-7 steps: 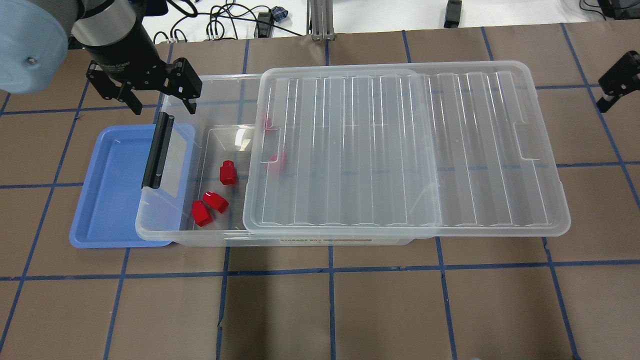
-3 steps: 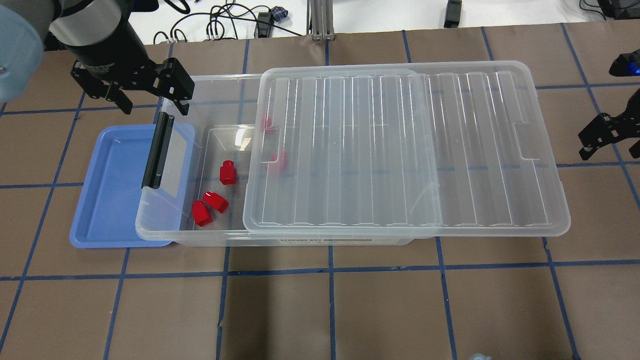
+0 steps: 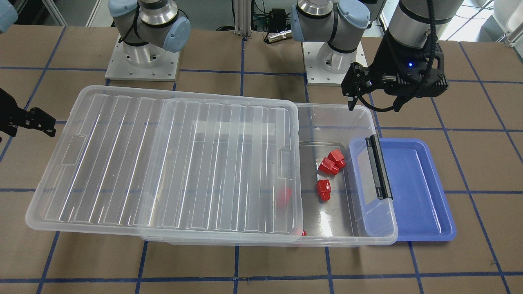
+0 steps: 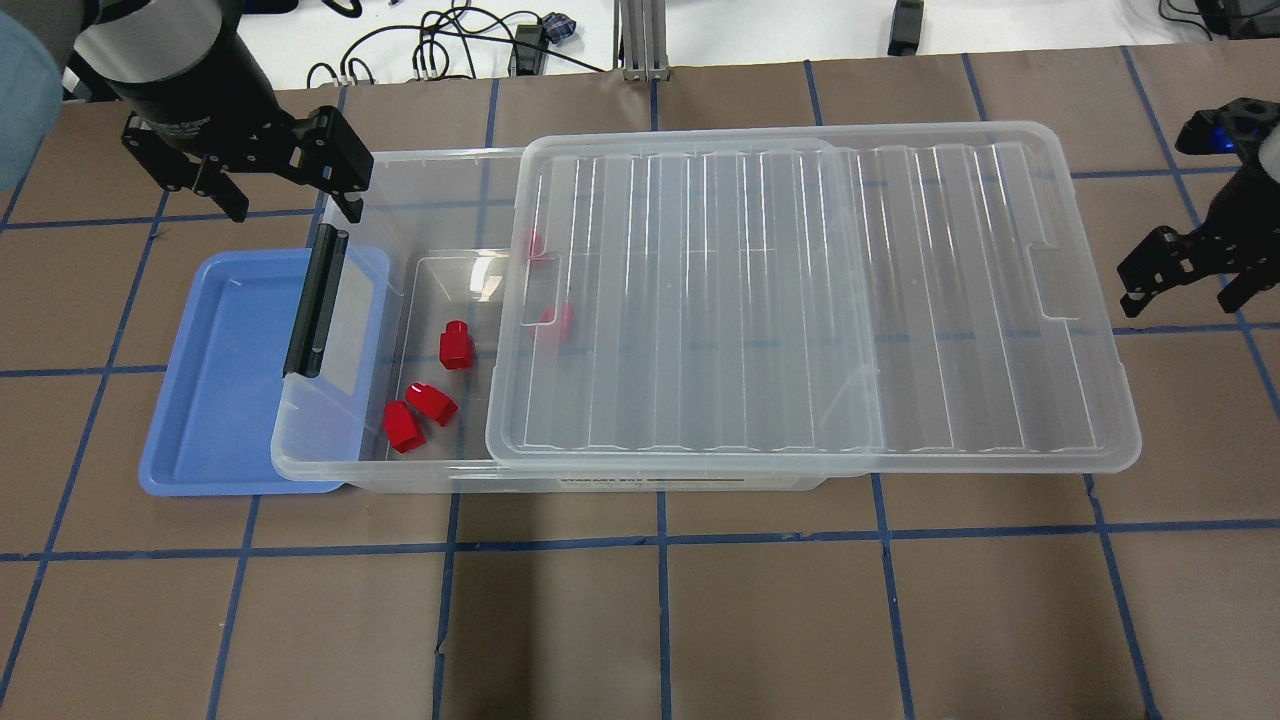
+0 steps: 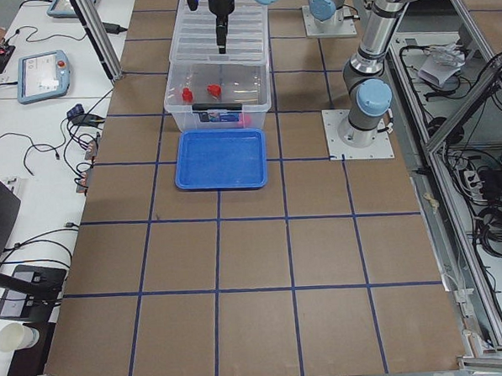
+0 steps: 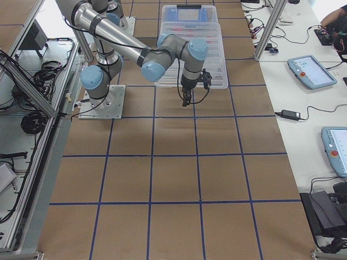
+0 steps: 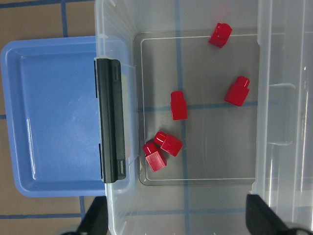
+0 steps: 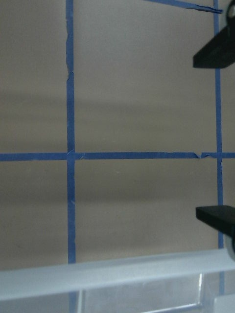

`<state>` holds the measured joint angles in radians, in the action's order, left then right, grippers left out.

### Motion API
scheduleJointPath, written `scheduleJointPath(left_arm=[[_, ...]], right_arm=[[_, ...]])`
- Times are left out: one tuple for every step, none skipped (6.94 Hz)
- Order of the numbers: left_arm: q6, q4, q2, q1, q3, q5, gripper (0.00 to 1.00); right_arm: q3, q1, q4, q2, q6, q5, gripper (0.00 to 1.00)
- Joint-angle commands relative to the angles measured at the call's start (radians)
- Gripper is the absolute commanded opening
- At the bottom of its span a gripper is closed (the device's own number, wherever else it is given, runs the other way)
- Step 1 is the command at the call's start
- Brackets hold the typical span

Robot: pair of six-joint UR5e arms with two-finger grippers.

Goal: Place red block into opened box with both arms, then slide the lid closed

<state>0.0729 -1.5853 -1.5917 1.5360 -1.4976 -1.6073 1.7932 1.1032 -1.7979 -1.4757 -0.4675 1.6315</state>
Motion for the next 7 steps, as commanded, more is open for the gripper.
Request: scheduleJointPath(left_arm=[[-0.004, 0.001, -0.005, -0.001, -0.009, 0.001, 1.00], [-0.005, 0.002, -0.016, -0.001, 0.003, 0.006, 1.00], [0.001, 0.001, -0.013, -0.001, 0.005, 0.003, 1.00], [0.001, 0.001, -0.017, -0.001, 0.005, 0.003, 1.00], [0.001, 0.001, -0.019, -0.001, 0.005, 0.003, 1.00], [-0.001, 0.001, -0.019, -0.001, 0.005, 0.003, 1.00], [0.001, 0.001, -0.016, -0.001, 0.004, 0.003, 1.00]], right_arm=[[0.002, 0.033, -0.014, 0.006, 0.026, -0.002, 1.00], [0.002, 0.043, -0.012, 0.008, 0.045, -0.002, 1.00], [0.002, 0.061, -0.014, 0.012, 0.068, -0.002, 1.00], [0.002, 0.091, -0.023, 0.012, 0.094, -0.001, 1.00], [0.002, 0.111, -0.024, 0.012, 0.127, -0.002, 1.00], [0.002, 0.130, -0.023, 0.012, 0.154, -0.004, 1.00], [0.002, 0.165, -0.026, 0.012, 0.174, -0.002, 1.00]])
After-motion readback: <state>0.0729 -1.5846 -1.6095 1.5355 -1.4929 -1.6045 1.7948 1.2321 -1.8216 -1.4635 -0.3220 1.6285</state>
